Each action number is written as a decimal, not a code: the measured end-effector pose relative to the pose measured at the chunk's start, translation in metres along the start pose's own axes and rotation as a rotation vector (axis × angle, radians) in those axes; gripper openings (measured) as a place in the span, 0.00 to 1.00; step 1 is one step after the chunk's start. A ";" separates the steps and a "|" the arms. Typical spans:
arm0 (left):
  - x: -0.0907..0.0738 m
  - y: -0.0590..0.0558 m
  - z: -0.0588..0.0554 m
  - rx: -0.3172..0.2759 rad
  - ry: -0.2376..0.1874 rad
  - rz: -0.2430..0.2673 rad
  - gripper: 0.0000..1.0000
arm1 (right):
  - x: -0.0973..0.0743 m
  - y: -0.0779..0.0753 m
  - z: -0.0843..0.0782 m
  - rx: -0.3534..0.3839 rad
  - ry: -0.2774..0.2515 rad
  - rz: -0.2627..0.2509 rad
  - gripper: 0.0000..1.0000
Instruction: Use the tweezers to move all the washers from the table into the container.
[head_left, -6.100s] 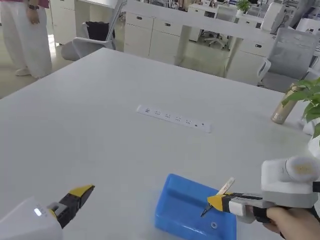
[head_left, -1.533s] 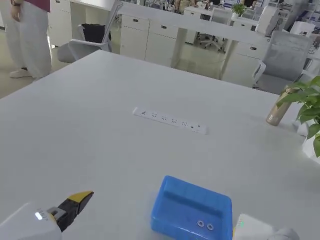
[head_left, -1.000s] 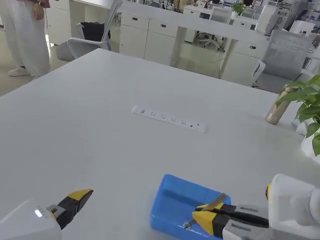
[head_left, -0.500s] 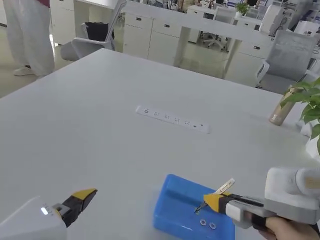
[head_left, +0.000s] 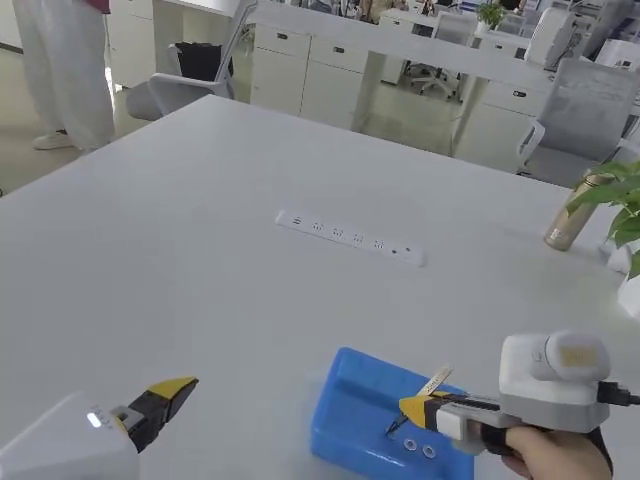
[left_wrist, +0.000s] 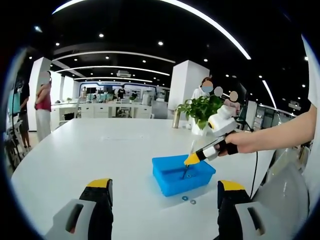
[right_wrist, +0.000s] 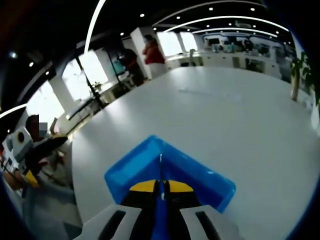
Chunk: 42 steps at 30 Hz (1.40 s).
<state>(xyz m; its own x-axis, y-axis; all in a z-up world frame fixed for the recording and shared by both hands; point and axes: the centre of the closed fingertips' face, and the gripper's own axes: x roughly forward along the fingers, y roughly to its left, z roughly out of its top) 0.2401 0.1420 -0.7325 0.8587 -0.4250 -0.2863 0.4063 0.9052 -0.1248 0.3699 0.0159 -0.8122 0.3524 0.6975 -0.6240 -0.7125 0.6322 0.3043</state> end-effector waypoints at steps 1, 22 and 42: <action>0.000 0.000 0.000 0.002 0.001 -0.001 0.88 | 0.000 0.000 -0.002 -0.003 0.003 -0.002 0.03; 0.000 -0.002 0.000 0.006 0.001 -0.007 0.88 | -0.026 0.018 0.010 -0.040 -0.097 0.026 0.03; 0.002 -0.004 -0.002 0.013 0.013 -0.015 0.87 | -0.048 0.089 0.014 -0.113 -0.169 0.191 0.03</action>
<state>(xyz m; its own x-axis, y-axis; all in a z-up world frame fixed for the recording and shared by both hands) 0.2393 0.1380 -0.7342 0.8487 -0.4379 -0.2965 0.4230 0.8986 -0.1166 0.2978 0.0433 -0.7447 0.2947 0.8530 -0.4308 -0.8356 0.4488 0.3169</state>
